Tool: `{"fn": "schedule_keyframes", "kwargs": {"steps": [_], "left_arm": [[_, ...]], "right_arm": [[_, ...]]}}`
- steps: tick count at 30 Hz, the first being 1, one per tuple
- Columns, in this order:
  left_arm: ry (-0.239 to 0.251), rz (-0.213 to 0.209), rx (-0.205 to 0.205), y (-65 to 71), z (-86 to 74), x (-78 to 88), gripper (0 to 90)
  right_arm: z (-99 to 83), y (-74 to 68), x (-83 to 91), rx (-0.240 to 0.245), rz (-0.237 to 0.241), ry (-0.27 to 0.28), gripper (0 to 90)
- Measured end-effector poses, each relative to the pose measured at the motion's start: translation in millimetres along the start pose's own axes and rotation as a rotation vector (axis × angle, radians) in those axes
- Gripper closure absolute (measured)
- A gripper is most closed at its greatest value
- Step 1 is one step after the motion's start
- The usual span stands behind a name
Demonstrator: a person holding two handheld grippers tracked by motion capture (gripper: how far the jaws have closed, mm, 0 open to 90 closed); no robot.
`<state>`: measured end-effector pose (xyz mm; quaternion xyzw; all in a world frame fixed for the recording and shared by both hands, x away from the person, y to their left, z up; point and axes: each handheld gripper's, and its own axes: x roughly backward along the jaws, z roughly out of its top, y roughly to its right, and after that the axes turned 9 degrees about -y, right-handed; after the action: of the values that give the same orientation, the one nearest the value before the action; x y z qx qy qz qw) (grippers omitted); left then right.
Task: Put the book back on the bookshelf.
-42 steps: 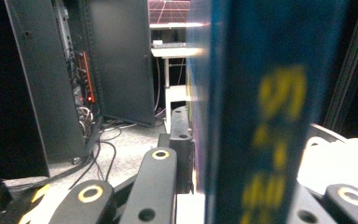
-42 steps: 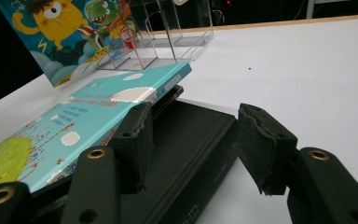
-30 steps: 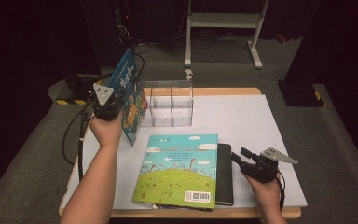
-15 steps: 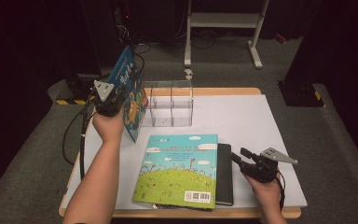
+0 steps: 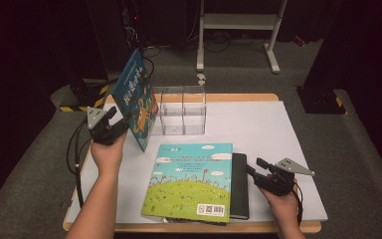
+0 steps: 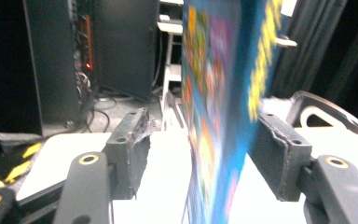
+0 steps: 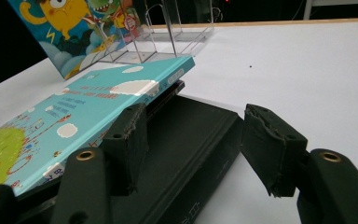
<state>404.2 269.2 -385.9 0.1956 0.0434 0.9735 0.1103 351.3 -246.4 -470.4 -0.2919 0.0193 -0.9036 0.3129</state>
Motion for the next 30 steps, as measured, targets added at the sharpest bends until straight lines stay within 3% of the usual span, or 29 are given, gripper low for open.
{"fn": "schedule_keyframes", "kwargs": {"steps": [9,11,15,19,24,30], "left_arm": [[-0.183,-0.128,-0.002,-1.7,-64.1,16.1,31.1],[-0.254,-0.182,0.013,0.1,-76.0,18.2,31.2],[-0.308,-0.244,-0.016,13.5,-96.3,25.3,31.1],[-0.394,-0.321,-0.015,29.9,-114.4,24.2,30.9],[-0.487,-0.361,-0.005,45.1,-127.6,17.2,28.4],[-0.540,-0.381,-0.012,57.0,-135.9,11.6,28.2]], "right_arm": [[-0.1,-0.1,-0.8,0.006,-0.019,-0.016,35.3],[-0.4,-0.1,-1.5,0.006,-0.022,-0.022,35.0],[-0.6,-1.9,-1.2,0.006,-0.027,-0.028,34.1],[0.3,-6.5,-0.3,0.017,-0.033,-0.028,31.9],[3.1,-19.7,0.8,0.039,-0.011,-0.031,29.2],[6.2,-44.8,-3.5,0.091,0.047,-0.045,29.4]]}}
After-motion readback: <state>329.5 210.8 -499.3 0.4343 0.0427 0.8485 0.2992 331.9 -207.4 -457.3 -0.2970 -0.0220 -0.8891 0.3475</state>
